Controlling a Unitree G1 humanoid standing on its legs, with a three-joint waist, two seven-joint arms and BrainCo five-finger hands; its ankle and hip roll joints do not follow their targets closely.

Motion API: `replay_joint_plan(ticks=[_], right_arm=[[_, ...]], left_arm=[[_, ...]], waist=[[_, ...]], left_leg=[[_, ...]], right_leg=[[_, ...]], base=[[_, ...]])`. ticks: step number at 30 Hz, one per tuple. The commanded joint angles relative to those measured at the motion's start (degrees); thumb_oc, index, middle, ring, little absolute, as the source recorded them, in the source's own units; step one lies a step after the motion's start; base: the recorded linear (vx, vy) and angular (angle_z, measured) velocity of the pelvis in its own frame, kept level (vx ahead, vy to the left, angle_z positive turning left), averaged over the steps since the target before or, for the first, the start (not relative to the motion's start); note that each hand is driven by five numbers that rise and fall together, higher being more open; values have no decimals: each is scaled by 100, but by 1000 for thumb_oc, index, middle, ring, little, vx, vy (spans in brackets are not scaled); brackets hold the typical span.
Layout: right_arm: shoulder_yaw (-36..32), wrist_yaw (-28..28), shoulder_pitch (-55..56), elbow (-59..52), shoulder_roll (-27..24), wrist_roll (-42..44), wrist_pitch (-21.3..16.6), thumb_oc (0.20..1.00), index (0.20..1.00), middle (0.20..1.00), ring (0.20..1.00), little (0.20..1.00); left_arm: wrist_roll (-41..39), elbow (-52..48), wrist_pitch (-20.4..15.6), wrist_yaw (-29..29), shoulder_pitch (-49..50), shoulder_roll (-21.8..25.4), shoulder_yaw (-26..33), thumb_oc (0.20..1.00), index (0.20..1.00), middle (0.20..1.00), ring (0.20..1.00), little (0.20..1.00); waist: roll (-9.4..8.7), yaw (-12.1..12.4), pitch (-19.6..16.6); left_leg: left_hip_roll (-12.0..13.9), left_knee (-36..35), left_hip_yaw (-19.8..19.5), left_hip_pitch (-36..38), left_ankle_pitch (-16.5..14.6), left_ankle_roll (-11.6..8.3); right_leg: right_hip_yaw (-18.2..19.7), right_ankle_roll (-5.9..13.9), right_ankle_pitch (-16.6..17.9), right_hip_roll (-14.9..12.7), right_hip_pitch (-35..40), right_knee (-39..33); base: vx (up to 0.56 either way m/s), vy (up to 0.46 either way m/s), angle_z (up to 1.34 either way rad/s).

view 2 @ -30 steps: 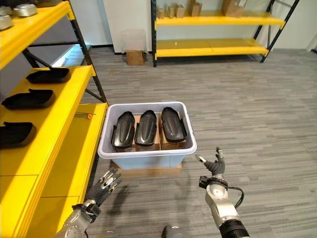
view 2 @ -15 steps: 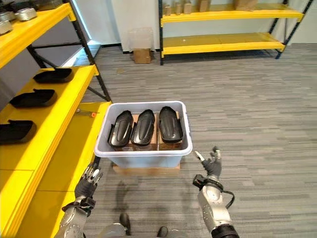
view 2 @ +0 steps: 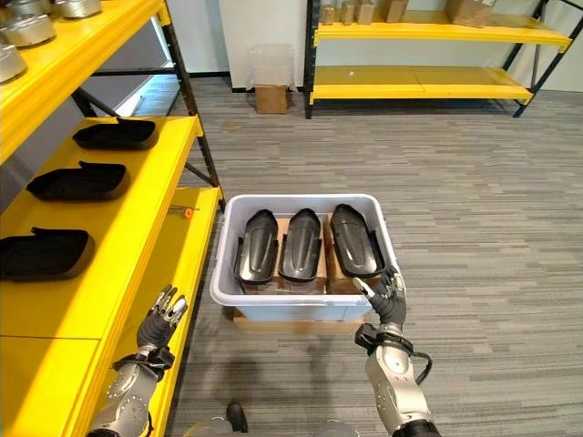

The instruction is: Move parts from the plastic box to the shelf.

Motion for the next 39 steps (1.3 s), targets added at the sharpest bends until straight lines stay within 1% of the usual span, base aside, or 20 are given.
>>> replay_joint_plan(ticks=[1, 3, 5, 7, 9, 11, 12, 13, 15, 16, 17, 19, 21, 23, 24, 26, 31, 34, 36, 39], right_arm=[[-34, -116, -187, 24, -125, 22, -406, 1000, 1000, 1000, 1000, 1000], [-47, -71, -229, 61, -117, -22, -510, 1000, 1000, 1000, 1000, 1000], [-50, -191, -273, -31, -76, -30, -504, 1000, 1000, 1000, 1000, 1000], [-52, -306, -309, -63, -40, -205, -555, 1000, 1000, 1000, 1000, 1000], [5, -312, -341, -151, -100, -421, -444, 1000, 1000, 1000, 1000, 1000], [26, -313, -410, -98, -149, -425, -509, 1000, 1000, 1000, 1000, 1000], [-13, -359, -461, -125, -178, -395, -457, 1000, 1000, 1000, 1000, 1000], [-56, -448, -484, -148, -184, -523, -316, 1000, 1000, 1000, 1000, 1000], [-90, -619, -456, -45, -194, -1013, 51, 1000, 1000, 1000, 1000, 1000], [-43, -728, -478, 21, -193, -957, 109, 1000, 1000, 1000, 1000, 1000], [-12, -905, -537, 180, -173, -976, 236, 1000, 1000, 1000, 1000, 1000], [-1, -1084, -620, 433, -245, -949, 365, 1000, 1000, 1000, 1000, 1000], [-3, -1320, -621, 507, -284, -996, 550, 1000, 1000, 1000, 1000, 1000], [21, -1653, -632, 635, -311, -844, 860, 1000, 1000, 1000, 1000, 1000], [9, -1681, -633, 708, -324, -837, 876, 1000, 1000, 1000, 1000, 1000], [-60, -1727, -610, 943, -357, -875, 858, 1000, 1000, 1000, 1000, 1000], [-122, -1947, -598, 1002, -481, -1298, 731, 1000, 1000, 1000, 1000, 1000], [-198, -1957, -597, 1044, -576, -1510, 615, 1000, 1000, 1000, 1000, 1000], [-262, -1833, -705, 1027, -784, -1820, 512, 1000, 1000, 1000, 1000, 1000], [-267, -1781, -757, 1013, -874, -1960, 362, 1000, 1000, 1000, 1000, 1000]], left_arm=[[233, -401, -177, -422, 0, 67, -53, 1000, 1000, 1000, 1000, 1000], [206, -477, -128, -560, -20, 156, -57, 1000, 1000, 1000, 1000, 1000], [277, -564, -12, -677, -93, 243, -97, 1000, 1000, 1000, 1000, 1000], [306, -616, 133, -871, -180, 267, -156, 1000, 1000, 1000, 1000, 1000], [234, -600, 185, -971, -155, 231, -296, 1000, 1000, 1000, 1000, 1000], [153, -506, 111, -910, -126, 249, -302, 1000, 1000, 1000, 1000, 1000], [178, -485, 111, -930, -135, 302, -247, 1000, 1000, 1000, 1000, 1000], [112, -601, 239, -1003, -133, 346, -252, 1000, 1000, 1000, 1000, 1000], [-70, -637, 319, -990, -77, 353, -268, 1000, 1000, 1000, 1000, 1000], [-162, -609, 288, -962, -13, 337, -273, 1000, 1000, 1000, 1000, 1000], [-66, -524, 230, -1032, 100, 307, -242, 1000, 1000, 1000, 1000, 1000], [183, -434, 130, -1129, 244, 282, -270, 1000, 1000, 1000, 1000, 1000], [223, -489, 107, -1104, 363, 291, -218, 1000, 1000, 1000, 1000, 1000], [242, -545, 50, -1107, 462, 267, -153, 1000, 1000, 1000, 1000, 1000], [252, -561, 35, -1112, 474, 256, -135, 1000, 1000, 1000, 1000, 1000], [174, -517, -62, -1102, 499, 203, -130, 1000, 1000, 1000, 1000, 1000], [39, -511, -156, -1057, 457, 42, -194, 1000, 1000, 1000, 1000, 1000], [14, -512, -204, -1046, 457, 20, -201, 1000, 1000, 1000, 1000, 1000], [-142, -528, -238, -919, 437, 5, -177, 1000, 1000, 1000, 1000, 1000], [-195, -521, -136, -888, 399, -10, -153, 1000, 1000, 1000, 1000, 1000]], waist=[[88, 89, -151], [88, 114, -158], [84, 135, -172], [125, 154, -189], [207, 64, -112], [185, 22, -62], [112, 15, -15], [22, -21, 41], [-74, -59, 53], [-94, -47, 73], [-97, 5, 79], [-33, 130, 24], [-33, 189, 22], [-3, 211, -35], [6, 211, -43], [57, 198, -53], [52, 94, -46], [78, 45, -51], [88, 18, -43], [79, 8, -26]], left_leg=[[283, 175, -282, -308, -21, -81], [165, 112, -318, -286, -74, 27], [-28, 49, -322, -275, -148, 182], [-210, -43, -327, -161, -257, 356], [-263, -96, -394, 21, -381, 429], [-225, -98, -434, 125, -424, 335], [-180, -63, -452, 210, -459, 209], [-151, -24, -549, 303, -575, 117], [-162, 20, -656, 345, -716, 84], [-139, 23, -659, 405, -774, 64], [-35, 40, -544, 498, -802, -13], [191, 111, -439, 561, -782, -180], [295, 220, -288, 529, -688, -244], [410, 347, -175, 508, -669, -309], [461, 403, -152, 486, -658, -324], [678, 659, -157, 424, -733, -417], [982, 1023, -49, 279, -634, -550], [1109, 1219, -77, 214, -457, -651], [1232, 1722, -118, 29, -255, -738], [1320, 2227, -35, -154, -130, -796]], right_leg=[[44, 216, 295, 189, 60, 379], [100, 275, 331, 158, -34, 644], [109, 351, 489, 100, -203, 1200], [45, 421, 936, -205, -667, 2258], [144, 386, 1046, -326, -1424, 3037], [100, 344, 1142, -218, -1485, 2326], [21, 378, 1435, -265, -1379, 1212], [162, 459, 1745, -345, -1352, 175], [434, 598, 2114, -498, -1401, -332], [487, 647, 2231, -608, -1404, -465], [320, 683, 2184, -693, -1340, -577], [-63, 683, 1825, -603, -921, -881], [-342, 588, 1715, -550, -723, -961], [-491, 514, 1459, -427, -621, -876], [-514, 472, 1378, -394, -609, -823], [-510, 362, 1007, -260, -490, -626], [-481, 119, 733, -107, -451, -431], [-420, -7, 615, 73, -388, -476], [-355, -219, 376, 324, -343, -435], [-392, -348, 272, 433, -287, -452]], base=[[93, 317, -1], [60, 244, -12], [56, 255, 3], [67, 274, 9], [76, 178, 6], [154, -101, -7], [306, -370, -11], [323, -412, -5], [254, -311, 3], [295, -326, 12], [290, -321, 19], [363, -364, 6], [227, -298, -17], [214, -225, -14], [271, -188, -13], [264, -190, -17], [173, -214, -14], [133, -202, 1], [157, -309, -6], [69, -186, -8]])
